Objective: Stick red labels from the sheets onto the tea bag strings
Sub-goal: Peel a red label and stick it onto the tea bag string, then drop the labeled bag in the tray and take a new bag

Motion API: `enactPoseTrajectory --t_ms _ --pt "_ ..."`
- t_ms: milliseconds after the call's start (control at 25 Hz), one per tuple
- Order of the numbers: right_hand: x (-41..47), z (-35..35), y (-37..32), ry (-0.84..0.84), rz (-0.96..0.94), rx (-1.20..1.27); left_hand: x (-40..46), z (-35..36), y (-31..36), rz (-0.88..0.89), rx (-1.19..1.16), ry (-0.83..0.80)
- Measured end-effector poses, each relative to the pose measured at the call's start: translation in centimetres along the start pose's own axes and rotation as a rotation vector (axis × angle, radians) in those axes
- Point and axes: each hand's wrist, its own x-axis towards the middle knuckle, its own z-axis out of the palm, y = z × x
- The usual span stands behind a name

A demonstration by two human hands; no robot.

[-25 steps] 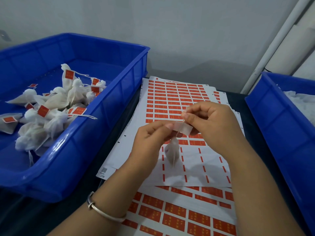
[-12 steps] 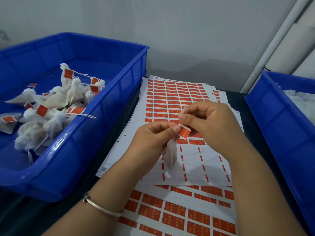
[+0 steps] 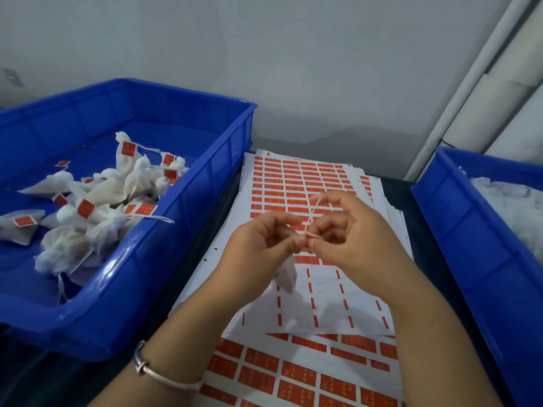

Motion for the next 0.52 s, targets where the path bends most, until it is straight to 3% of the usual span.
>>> enactPoseTrajectory --t_ms 120,200,360,520 --pt "-0.6 0.2 -1.2 0.036 -0.019 0.026 -0.5 -1.4 2.3 0.073 0.295 -0.033" --pt "-0.8 0.2 -2.5 0.077 -0.037 0.085 -0.9 -3.0 4.7 0.169 0.392 0.036" --pt "-1.1 0.7 -5.0 0.054 -0.068 0.209 0.7 -7.9 9.5 0.314 0.294 0.349" --pt "-2.3 2.6 -6.2 -0.019 -0.014 0.182 5.9 -14.3 11.9 0.217 0.366 0.593"
